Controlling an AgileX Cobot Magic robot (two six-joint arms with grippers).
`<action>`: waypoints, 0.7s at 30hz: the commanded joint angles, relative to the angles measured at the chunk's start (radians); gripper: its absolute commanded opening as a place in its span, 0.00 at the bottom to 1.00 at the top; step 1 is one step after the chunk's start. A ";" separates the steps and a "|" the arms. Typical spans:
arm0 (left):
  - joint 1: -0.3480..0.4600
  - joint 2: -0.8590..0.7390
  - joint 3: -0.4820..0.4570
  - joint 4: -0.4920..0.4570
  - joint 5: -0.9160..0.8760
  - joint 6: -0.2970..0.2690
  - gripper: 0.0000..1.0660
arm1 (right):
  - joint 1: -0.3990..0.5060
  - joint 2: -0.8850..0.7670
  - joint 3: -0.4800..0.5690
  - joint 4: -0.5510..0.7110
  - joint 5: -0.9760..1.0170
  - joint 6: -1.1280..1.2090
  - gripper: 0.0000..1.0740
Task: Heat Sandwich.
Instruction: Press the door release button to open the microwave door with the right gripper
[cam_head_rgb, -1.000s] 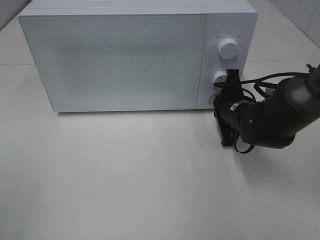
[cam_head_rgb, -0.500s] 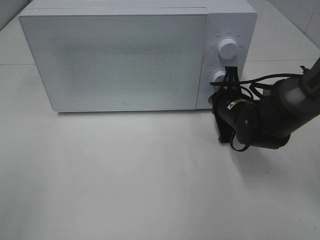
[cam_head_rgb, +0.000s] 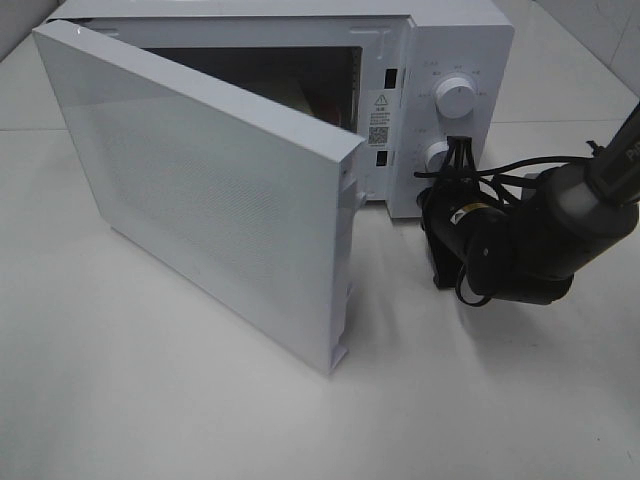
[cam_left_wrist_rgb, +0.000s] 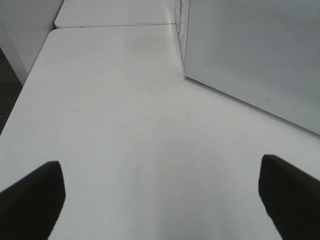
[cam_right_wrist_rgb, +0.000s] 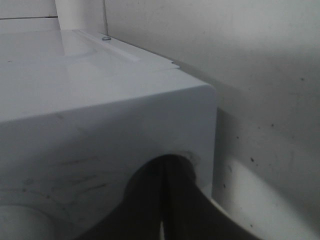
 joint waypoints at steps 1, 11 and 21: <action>0.005 -0.027 0.003 -0.004 -0.008 0.001 0.94 | -0.032 -0.006 -0.089 -0.055 -0.205 0.004 0.02; 0.005 -0.027 0.003 -0.004 -0.008 0.001 0.94 | -0.032 -0.009 -0.089 -0.059 -0.133 0.004 0.01; 0.005 -0.027 0.003 -0.004 -0.008 0.001 0.94 | -0.032 -0.046 -0.029 -0.078 -0.054 0.005 0.02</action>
